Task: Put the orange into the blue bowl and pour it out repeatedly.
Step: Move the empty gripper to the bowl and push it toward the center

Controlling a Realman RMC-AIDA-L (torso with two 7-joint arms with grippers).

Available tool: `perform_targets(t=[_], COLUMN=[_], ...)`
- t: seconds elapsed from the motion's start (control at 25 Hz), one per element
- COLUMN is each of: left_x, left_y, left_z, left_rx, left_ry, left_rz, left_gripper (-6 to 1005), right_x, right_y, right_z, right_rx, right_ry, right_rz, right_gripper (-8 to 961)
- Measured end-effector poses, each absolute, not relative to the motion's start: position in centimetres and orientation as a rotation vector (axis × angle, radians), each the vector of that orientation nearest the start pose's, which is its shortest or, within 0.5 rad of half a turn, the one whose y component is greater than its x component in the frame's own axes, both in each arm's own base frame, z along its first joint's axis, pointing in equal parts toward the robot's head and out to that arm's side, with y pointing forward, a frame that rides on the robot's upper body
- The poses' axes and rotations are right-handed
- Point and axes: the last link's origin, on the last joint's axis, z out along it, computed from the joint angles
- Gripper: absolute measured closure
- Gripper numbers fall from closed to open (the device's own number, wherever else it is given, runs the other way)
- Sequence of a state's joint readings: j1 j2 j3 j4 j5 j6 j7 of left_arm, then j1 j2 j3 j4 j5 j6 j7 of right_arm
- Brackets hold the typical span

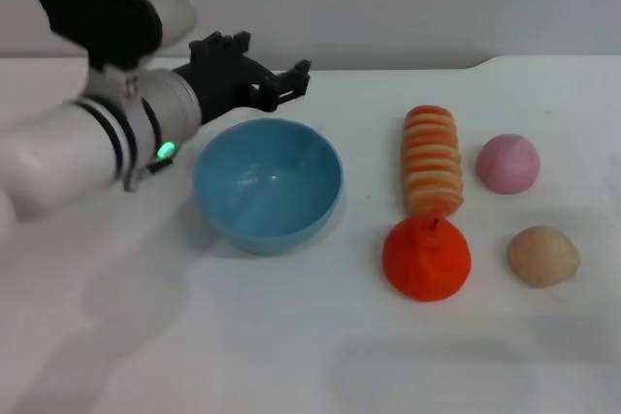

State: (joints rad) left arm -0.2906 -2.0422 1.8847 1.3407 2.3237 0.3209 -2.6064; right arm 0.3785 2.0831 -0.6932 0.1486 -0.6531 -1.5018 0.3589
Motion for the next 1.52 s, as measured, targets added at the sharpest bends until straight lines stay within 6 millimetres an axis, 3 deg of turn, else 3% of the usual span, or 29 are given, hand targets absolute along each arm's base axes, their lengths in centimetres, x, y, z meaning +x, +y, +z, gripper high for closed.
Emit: perform_targets(t=[0.12,0.16,0.28,0.36,0.8,1.12,1.52], left_x=[-16.5,-16.7,-16.9,-18.0,-20.9,-20.7,-21.1], left_y=[37.3,37.9,38.4,39.1,39.1,39.5,40.2], left_z=[-2.7,-1.0,0.3,1.9,0.9,-1.8,-2.7], left_rx=[-2.236,-2.262,-2.295,-2.341,-2.374,-2.428,-2.419], left_ry=[-0.631,-0.647,-0.687,-0.805,-0.895,-0.875,-0.884], left_rz=[-0.322,-0.271,-0.219,-0.142,0.017,0.083,0.108], left_gripper=[200,200,200,200,199,199,200], right_x=[35.6,35.6,35.6,35.6,35.6,35.5,35.6], right_y=[26.9,26.9,26.9,26.9,27.3,27.5,27.9], right_z=[0.5,0.5,0.6,0.6,0.8,0.9,0.9], right_rx=[-1.397,-1.397,-1.397,-1.398,-1.398,-1.399,-1.405], right_ry=[0.662,0.662,0.661,0.66,0.651,0.644,0.651], right_rz=[0.888,0.888,0.888,0.888,0.886,0.889,0.873], right_gripper=[279,279,279,280,279,281,280])
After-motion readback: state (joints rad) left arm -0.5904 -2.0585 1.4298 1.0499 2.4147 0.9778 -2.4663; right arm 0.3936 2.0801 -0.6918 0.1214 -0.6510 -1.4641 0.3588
